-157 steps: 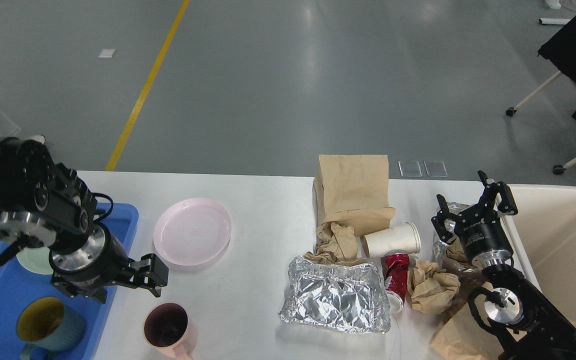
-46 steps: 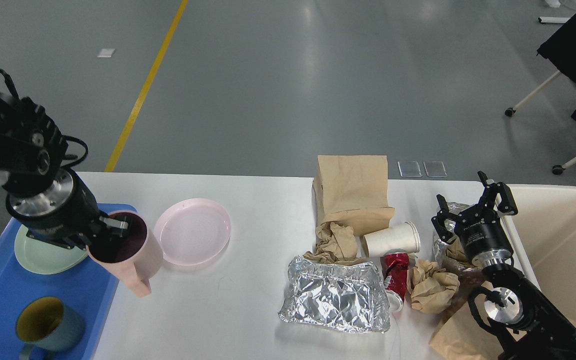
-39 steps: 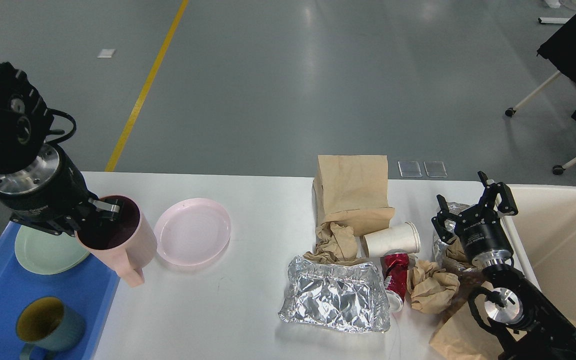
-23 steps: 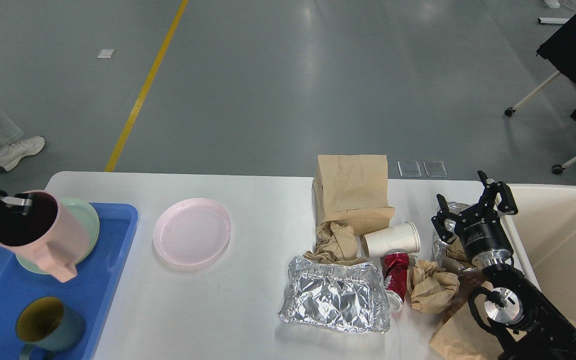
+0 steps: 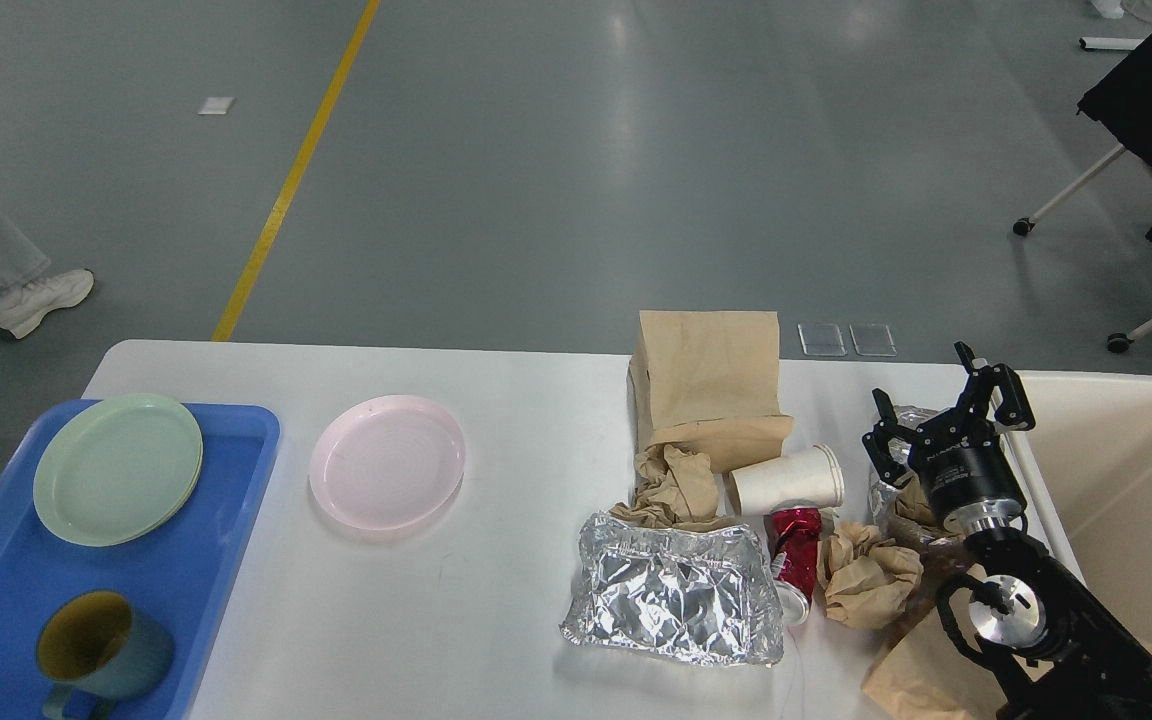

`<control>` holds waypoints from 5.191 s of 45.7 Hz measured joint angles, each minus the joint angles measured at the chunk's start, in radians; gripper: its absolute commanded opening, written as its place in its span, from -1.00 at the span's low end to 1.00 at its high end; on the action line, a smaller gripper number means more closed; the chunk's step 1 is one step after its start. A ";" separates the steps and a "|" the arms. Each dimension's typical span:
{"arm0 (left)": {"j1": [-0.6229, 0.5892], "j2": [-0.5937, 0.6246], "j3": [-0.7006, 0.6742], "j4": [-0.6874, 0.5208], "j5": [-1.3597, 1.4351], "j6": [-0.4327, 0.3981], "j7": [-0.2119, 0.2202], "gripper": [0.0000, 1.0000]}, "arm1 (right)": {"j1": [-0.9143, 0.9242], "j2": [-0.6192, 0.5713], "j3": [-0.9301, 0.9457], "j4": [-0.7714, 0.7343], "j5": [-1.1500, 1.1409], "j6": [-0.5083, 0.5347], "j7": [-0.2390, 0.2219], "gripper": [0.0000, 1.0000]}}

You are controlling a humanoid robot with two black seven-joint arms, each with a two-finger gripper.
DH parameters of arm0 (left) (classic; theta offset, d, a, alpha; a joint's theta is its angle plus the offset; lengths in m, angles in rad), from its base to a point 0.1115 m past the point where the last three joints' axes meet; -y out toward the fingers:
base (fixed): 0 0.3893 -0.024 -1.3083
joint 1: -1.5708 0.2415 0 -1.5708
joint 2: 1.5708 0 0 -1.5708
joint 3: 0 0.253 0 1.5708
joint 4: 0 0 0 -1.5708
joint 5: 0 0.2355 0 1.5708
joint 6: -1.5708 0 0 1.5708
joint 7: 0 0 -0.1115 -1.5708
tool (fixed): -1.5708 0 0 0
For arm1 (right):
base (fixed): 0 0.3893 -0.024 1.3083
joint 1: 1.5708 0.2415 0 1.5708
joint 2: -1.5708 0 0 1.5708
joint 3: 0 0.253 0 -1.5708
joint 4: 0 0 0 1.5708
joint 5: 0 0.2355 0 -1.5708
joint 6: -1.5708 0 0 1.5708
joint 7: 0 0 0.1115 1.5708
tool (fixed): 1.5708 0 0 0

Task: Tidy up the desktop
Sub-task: 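Lift the pink cup and carry it onto the blue tray, then release the pink cup on the tray and raise the left gripper, then move the left gripper to the edge of the pink plate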

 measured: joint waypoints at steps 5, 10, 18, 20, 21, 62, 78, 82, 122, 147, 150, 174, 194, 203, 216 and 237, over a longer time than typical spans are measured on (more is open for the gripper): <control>0.177 -0.002 -0.168 0.117 0.053 -0.003 -0.010 -1.00 | 0.000 0.000 0.000 0.000 0.000 0.000 0.000 1.00; 0.318 -0.008 -0.301 0.194 0.092 0.000 -0.011 -1.00 | 0.000 0.000 0.000 0.000 0.000 0.000 0.000 1.00; 0.482 -0.054 -0.422 0.280 0.115 0.039 -0.012 -1.00 | 0.000 0.000 0.000 0.000 0.000 0.000 0.000 1.00; 0.506 -0.059 -0.439 0.288 0.115 0.049 -0.013 -1.00 | 0.000 0.000 0.000 0.000 0.000 0.000 0.000 1.00; 0.514 -0.061 -0.446 0.292 0.116 0.053 -0.013 -1.00 | 0.000 0.000 0.000 0.000 0.000 0.000 0.000 1.00; 0.650 -0.161 -0.477 0.324 0.098 0.206 0.001 -0.81 | 0.000 0.000 0.000 0.000 0.001 0.000 0.000 1.00; 0.652 -0.159 -0.489 0.327 -0.006 0.279 0.004 0.85 | 0.000 0.000 0.000 0.000 0.000 0.000 0.000 1.00; 0.653 -0.158 -0.488 0.325 -0.040 0.275 0.003 0.88 | 0.000 0.000 0.000 0.000 0.000 0.000 0.000 1.00; -0.148 -0.148 0.211 -0.059 -0.238 -0.043 0.002 0.92 | 0.000 0.000 0.000 0.000 0.001 0.000 0.000 1.00; -0.937 -0.748 0.556 -0.921 -0.759 0.287 0.110 0.92 | 0.000 0.000 0.000 0.000 0.000 0.000 0.000 1.00; -0.973 -0.793 0.513 -0.955 -0.816 0.285 0.113 0.92 | 0.000 0.000 0.000 0.000 0.000 0.000 0.000 1.00; -0.990 -0.835 0.374 -0.962 -1.017 0.248 0.160 0.92 | 0.000 0.000 0.000 -0.001 0.000 0.000 0.000 1.00; -0.425 -0.731 0.301 -0.714 -1.178 0.497 0.170 0.80 | 0.000 0.000 0.000 0.000 0.000 0.000 0.000 1.00; -0.108 -0.679 0.138 -0.537 -1.262 0.685 0.215 0.91 | 0.000 0.000 0.000 0.000 0.000 0.000 0.000 1.00; 0.168 -0.625 -0.056 -0.282 -1.127 0.705 0.220 0.91 | 0.000 0.000 0.000 0.000 0.000 0.000 0.000 1.00; 0.349 -0.672 -0.230 -0.104 -1.092 0.791 0.229 0.43 | 0.000 0.000 0.000 0.000 0.000 0.000 0.000 1.00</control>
